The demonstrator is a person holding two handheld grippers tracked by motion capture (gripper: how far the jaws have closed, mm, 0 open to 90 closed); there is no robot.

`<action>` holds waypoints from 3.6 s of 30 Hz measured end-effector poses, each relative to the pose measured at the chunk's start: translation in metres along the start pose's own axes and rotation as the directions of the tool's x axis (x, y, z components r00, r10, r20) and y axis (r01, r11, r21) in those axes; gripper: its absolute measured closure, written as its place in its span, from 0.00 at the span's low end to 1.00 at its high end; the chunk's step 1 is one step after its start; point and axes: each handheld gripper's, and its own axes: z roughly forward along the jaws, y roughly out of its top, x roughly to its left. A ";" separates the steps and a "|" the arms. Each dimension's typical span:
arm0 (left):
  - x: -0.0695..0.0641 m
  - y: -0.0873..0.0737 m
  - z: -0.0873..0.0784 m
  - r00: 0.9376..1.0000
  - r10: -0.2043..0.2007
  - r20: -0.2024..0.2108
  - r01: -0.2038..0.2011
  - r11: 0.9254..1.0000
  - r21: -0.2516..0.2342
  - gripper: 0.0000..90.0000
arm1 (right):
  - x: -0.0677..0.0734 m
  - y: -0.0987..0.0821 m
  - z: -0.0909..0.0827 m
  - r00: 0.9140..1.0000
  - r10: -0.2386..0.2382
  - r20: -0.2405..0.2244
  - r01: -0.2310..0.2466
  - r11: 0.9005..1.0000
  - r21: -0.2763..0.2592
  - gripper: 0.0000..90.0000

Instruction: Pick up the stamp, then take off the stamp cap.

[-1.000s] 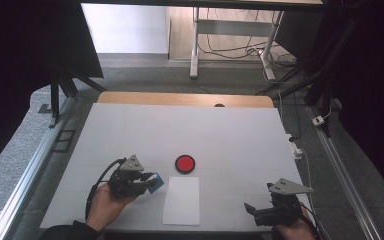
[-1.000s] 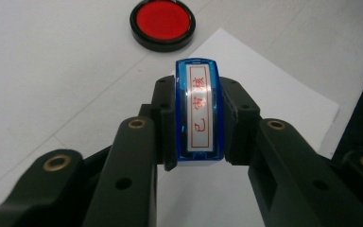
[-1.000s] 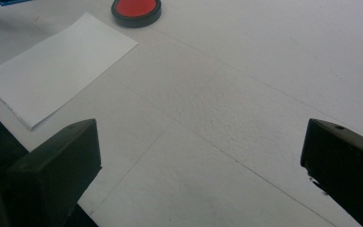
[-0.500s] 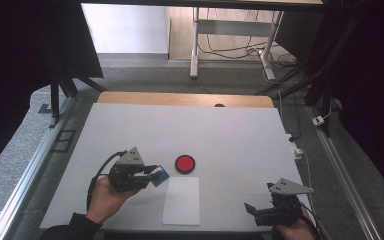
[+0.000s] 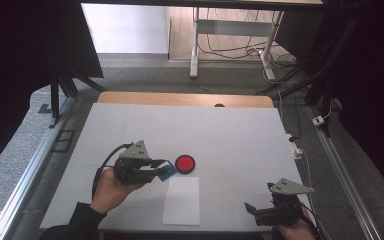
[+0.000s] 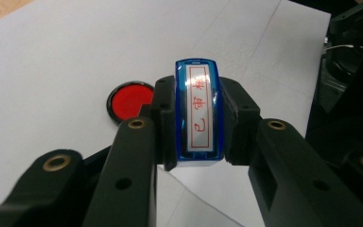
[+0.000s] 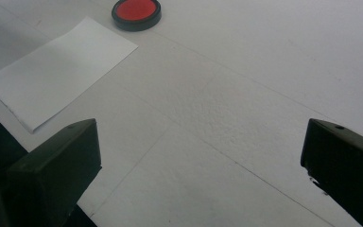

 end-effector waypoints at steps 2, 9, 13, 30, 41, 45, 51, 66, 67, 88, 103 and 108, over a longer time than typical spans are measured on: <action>0.001 0.002 0.002 1.000 0.007 0.016 -0.007 1.000 -0.002 0.78 | 0.000 0.000 0.000 1.000 0.000 -0.002 0.000 1.000 -0.002 0.00; 0.003 0.014 0.010 0.998 0.037 0.054 -0.035 0.999 -0.027 0.78 | 0.000 0.000 0.000 1.000 0.004 -0.004 -0.004 1.000 -0.004 0.00; 0.006 0.020 0.011 0.994 0.037 0.104 -0.033 0.998 -0.049 0.78 | 0.000 0.000 0.000 1.000 0.003 -0.006 -0.003 1.000 -0.004 0.00; 0.004 0.017 0.007 0.985 0.056 0.164 -0.044 0.996 -0.074 0.78 | 0.000 0.000 -0.001 1.000 -0.005 -0.016 0.005 1.000 -0.009 0.00; 0.004 0.017 0.010 0.980 0.066 0.189 -0.055 0.997 -0.060 0.78 | 0.008 0.009 0.001 0.996 -0.038 -0.084 0.033 0.998 -0.061 0.00; 0.004 0.018 0.010 0.977 0.064 0.205 -0.052 0.997 -0.065 0.78 | 0.017 0.021 0.006 0.986 -0.088 -0.142 0.074 0.992 -0.102 0.00; 0.003 0.018 0.012 0.973 0.073 0.219 -0.061 0.996 -0.064 0.78 | 0.030 0.033 0.017 0.962 -0.134 -0.240 0.108 0.987 -0.118 0.00; 0.002 0.021 0.007 0.966 0.074 0.246 -0.056 0.995 -0.079 0.78 | 0.052 0.062 0.055 0.906 -0.184 -0.382 0.163 0.983 -0.089 0.00; 0.002 0.022 0.006 0.965 0.078 0.250 -0.059 0.995 -0.083 0.78 | 0.054 0.063 0.056 0.904 -0.194 -0.382 0.174 0.981 -0.087 0.00; -0.005 0.022 0.014 0.939 0.171 0.299 -0.148 0.984 -0.098 0.78 | 0.084 0.088 0.090 0.816 -0.286 -0.502 0.272 0.957 -0.102 0.00; -0.007 0.020 0.014 0.914 0.243 0.325 -0.208 0.968 -0.139 0.78 | 0.077 0.100 0.101 0.752 -0.293 -0.591 0.265 0.955 -0.137 0.46; -0.008 0.020 0.014 0.907 0.262 0.330 -0.225 0.963 -0.147 0.78 | 0.077 0.100 0.103 0.733 -0.286 -0.616 0.262 0.956 -0.132 0.56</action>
